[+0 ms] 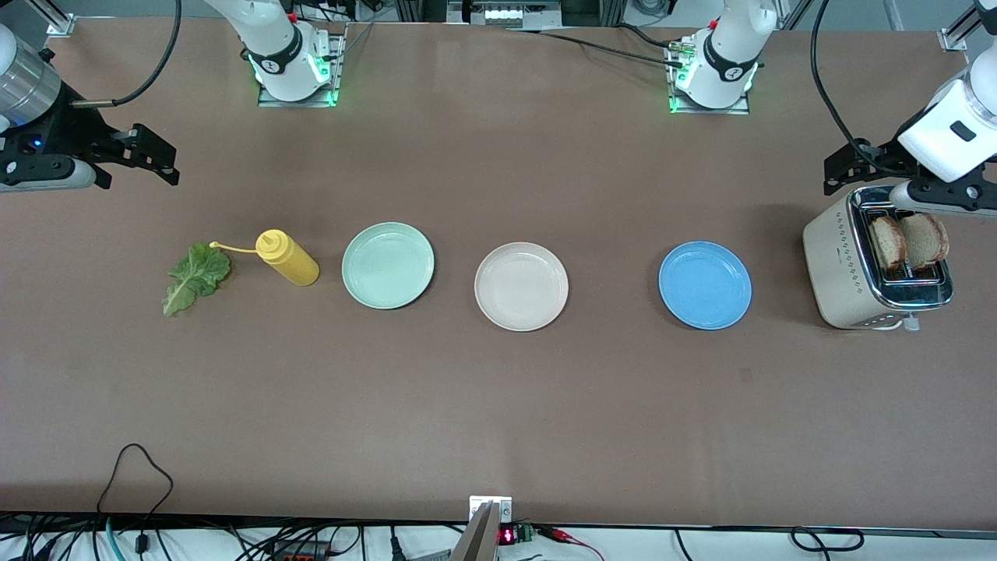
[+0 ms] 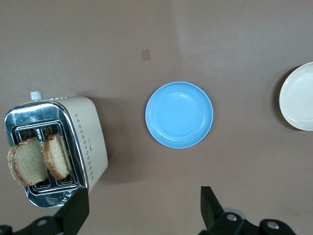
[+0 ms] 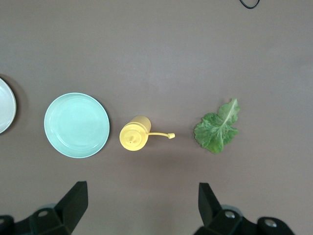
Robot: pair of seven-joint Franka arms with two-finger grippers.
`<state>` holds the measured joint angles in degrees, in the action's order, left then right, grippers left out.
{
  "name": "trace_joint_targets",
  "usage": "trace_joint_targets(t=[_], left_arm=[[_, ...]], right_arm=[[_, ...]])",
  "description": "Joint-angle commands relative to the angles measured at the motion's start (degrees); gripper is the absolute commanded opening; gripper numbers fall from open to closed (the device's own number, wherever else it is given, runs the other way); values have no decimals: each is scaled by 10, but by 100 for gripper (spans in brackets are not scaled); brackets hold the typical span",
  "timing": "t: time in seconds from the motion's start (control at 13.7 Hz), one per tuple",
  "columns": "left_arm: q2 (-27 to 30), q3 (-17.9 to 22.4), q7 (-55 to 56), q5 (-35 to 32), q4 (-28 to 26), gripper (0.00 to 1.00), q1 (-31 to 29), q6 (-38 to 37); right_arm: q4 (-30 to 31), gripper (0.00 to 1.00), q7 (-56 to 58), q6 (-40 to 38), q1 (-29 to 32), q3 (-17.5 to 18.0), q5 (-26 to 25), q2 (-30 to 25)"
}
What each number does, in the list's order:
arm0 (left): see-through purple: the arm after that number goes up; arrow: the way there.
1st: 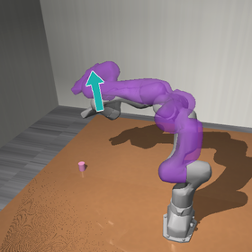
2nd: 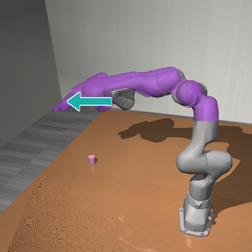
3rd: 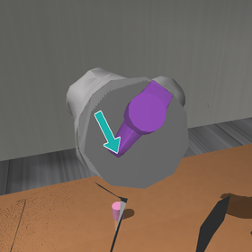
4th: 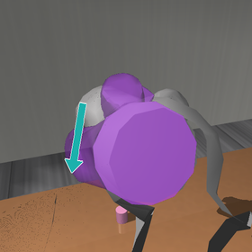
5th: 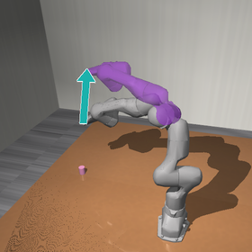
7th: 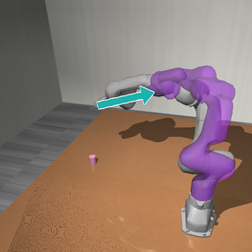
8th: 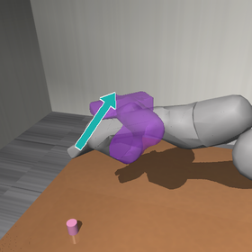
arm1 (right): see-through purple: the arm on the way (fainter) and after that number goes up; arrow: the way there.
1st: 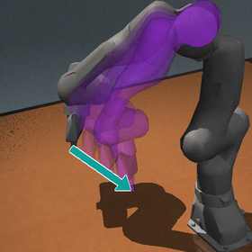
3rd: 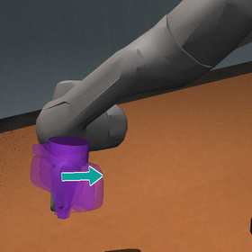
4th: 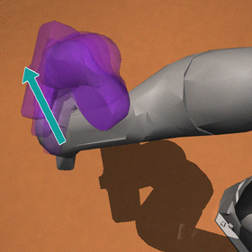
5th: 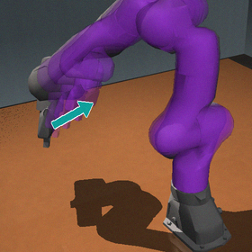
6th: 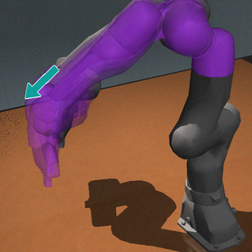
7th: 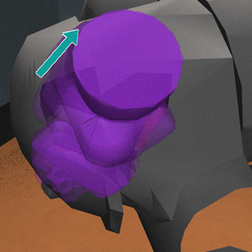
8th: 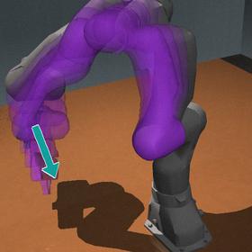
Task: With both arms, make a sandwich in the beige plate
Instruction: 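Reach the left gripper to the toaster and grip a bread slice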
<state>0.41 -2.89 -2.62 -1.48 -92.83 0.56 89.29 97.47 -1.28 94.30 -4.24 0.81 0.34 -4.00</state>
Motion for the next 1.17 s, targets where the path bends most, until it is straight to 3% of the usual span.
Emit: trace_joint_targets(t=[0.0,0.44,0.95,1.1], left_arm=[[-8,4,-9,6,18,100,3,-14],[-9,4,-4,5,17,100,3,-28],[-64,11,-7,2,34,100,0,-39],[-70,11,-25,-13,30,100,-40,-38]], right_arm=[[-3,100,-8,-5,-2,2,-4,0],[-3,100,-7,-5,-2,2,-4,-1],[-2,100,-2,-5,-2,2,-4,0],[-2,100,1,-6,-2,2,-4,3]])
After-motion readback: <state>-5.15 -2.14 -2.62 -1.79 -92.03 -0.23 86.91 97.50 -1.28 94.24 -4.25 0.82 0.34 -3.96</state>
